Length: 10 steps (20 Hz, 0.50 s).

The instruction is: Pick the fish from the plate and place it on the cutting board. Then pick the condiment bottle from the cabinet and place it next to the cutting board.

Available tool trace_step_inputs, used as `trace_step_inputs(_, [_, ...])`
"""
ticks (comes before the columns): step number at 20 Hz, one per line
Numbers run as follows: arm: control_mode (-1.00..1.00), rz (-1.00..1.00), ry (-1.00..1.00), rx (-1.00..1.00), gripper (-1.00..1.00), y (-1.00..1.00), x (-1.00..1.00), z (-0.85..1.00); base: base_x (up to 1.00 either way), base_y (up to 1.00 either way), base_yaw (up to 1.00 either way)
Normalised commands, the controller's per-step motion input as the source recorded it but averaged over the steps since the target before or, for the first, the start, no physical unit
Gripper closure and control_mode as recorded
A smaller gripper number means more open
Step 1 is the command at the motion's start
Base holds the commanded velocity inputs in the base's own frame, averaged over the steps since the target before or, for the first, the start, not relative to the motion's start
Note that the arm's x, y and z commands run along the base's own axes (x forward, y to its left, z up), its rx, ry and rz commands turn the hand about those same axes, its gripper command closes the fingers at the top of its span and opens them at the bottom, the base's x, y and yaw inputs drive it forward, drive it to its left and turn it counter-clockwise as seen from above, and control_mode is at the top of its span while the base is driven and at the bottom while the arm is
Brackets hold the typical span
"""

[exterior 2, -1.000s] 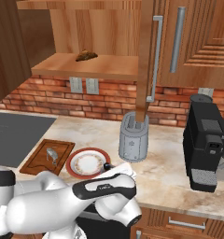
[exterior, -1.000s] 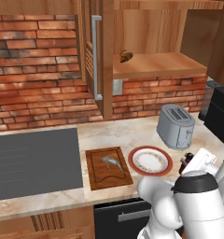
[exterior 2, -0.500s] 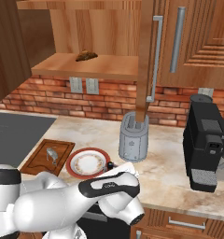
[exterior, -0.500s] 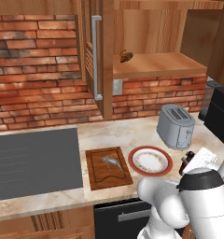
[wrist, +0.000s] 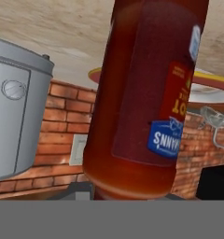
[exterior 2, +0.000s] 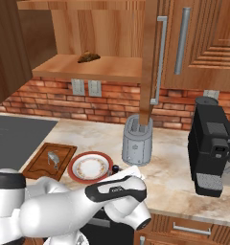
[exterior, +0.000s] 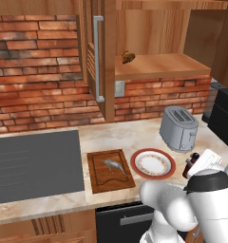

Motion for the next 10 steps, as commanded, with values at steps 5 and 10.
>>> trace_step_inputs(5, [-1.00, 0.00, 0.00, 0.00, 1.00, 0.00, 0.00, 0.00, 0.00, 0.00, 0.00])
trace_step_inputs(10, [-1.00, 0.00, 0.00, 0.00, 1.00, 0.00, 0.00, 0.00, 0.00, 0.00, 0.00])
